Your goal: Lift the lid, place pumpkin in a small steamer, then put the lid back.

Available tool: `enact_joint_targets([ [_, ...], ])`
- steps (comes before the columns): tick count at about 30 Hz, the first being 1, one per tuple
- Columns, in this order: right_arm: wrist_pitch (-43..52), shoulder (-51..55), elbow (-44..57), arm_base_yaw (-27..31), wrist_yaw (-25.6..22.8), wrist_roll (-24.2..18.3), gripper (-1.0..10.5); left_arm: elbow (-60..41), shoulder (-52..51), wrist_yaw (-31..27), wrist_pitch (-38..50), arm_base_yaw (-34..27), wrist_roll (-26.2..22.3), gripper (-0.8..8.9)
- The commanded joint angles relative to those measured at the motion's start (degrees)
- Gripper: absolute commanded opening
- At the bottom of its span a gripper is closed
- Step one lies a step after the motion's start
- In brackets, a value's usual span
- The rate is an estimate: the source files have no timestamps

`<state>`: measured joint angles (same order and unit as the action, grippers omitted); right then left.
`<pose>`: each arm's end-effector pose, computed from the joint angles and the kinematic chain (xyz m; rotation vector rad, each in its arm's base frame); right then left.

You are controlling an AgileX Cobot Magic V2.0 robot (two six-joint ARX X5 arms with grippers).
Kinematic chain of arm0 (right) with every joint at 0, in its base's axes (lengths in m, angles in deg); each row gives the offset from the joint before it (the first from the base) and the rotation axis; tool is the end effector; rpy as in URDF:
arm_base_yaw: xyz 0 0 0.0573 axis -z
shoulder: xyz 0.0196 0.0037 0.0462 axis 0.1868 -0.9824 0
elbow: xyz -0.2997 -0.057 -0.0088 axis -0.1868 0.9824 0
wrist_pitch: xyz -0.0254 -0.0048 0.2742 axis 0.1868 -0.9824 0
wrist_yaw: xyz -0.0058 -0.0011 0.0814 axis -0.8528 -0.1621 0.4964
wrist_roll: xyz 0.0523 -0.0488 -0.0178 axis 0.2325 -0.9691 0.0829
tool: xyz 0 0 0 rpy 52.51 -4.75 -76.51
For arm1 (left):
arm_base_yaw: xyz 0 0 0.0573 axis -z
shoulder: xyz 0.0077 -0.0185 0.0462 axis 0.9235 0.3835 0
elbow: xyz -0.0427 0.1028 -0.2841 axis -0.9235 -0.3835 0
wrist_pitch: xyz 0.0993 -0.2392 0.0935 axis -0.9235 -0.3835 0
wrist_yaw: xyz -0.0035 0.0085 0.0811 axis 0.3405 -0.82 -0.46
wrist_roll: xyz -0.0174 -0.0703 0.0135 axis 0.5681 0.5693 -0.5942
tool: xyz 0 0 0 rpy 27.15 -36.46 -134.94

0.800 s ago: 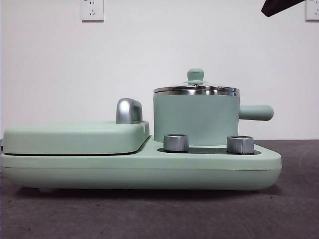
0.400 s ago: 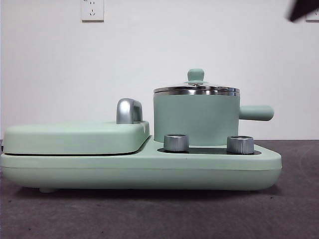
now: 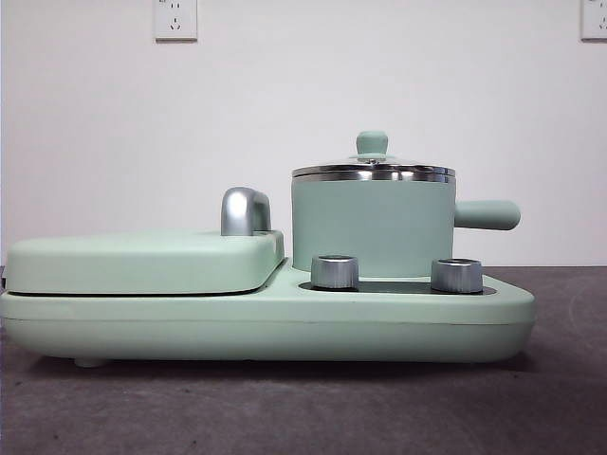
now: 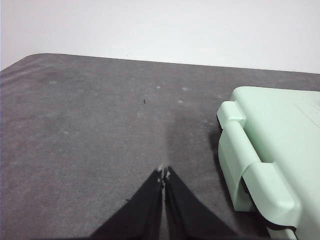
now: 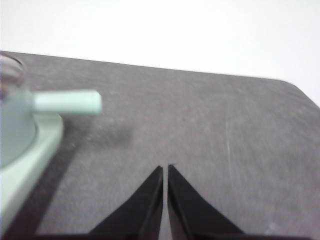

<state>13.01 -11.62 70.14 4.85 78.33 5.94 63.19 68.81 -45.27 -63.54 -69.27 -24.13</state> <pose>0.1111 0.0052 0.2027 -0.0449 0.1479 -0.0027 0.1067 0.0007 0.1579 -0.0713 0.1147 -0.0118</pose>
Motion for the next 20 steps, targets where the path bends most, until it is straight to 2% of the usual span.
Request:
enact_joint_targets([
  [1,2.19,4.13,5.14,0.22,0.20,2.40,0.1,-1.11,-0.04,-0.17,0.46,-0.13,-0.72,0.07],
  [6,5.77,10.08,10.43,0.20,0.17,2.95,0.1,-1.11,-0.04,-0.17,0.46,-0.13,-0.72,0.07],
  [20,5.31,9.77,10.32,0.15,0.15,2.95,0.1,-1.09,-0.02,-0.17,0.46,-0.13,-0.72,0.07],
])
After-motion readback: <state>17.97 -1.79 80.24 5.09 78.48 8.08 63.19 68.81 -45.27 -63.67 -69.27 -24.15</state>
